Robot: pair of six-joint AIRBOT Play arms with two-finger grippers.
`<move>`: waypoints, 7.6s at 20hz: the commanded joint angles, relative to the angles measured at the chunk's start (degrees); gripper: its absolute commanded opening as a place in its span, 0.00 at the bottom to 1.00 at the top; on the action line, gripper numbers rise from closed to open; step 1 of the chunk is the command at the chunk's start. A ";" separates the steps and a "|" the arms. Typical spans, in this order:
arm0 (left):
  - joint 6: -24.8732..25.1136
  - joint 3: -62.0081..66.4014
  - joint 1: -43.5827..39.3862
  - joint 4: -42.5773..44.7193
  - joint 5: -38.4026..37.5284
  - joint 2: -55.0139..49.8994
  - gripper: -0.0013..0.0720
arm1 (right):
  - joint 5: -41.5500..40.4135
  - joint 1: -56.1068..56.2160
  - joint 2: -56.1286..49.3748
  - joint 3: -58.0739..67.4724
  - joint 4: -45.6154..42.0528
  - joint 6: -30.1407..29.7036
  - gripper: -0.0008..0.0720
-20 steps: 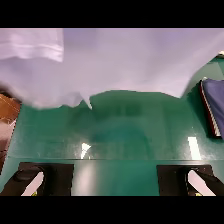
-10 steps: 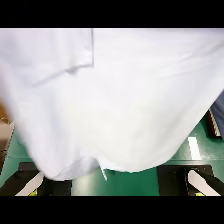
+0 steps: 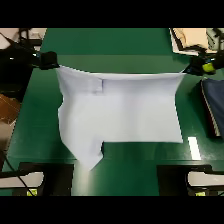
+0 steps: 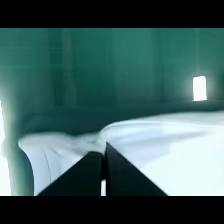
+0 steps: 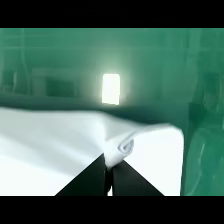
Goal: Fold the shirts.
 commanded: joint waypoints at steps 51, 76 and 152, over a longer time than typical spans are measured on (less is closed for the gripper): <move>-6.78 -69.35 -9.64 -14.14 5.60 38.91 0.05 | 2.91 1.90 21.11 -17.25 1.68 -1.49 0.63; -4.81 -56.70 -9.64 -7.96 -5.86 39.52 0.05 | -3.37 -13.77 19.28 -57.09 2.91 -6.82 0.03; -0.72 3.15 -34.14 -16.06 12.09 -24.57 0.05 | 2.84 15.19 10.71 -2.01 27.80 -11.89 0.03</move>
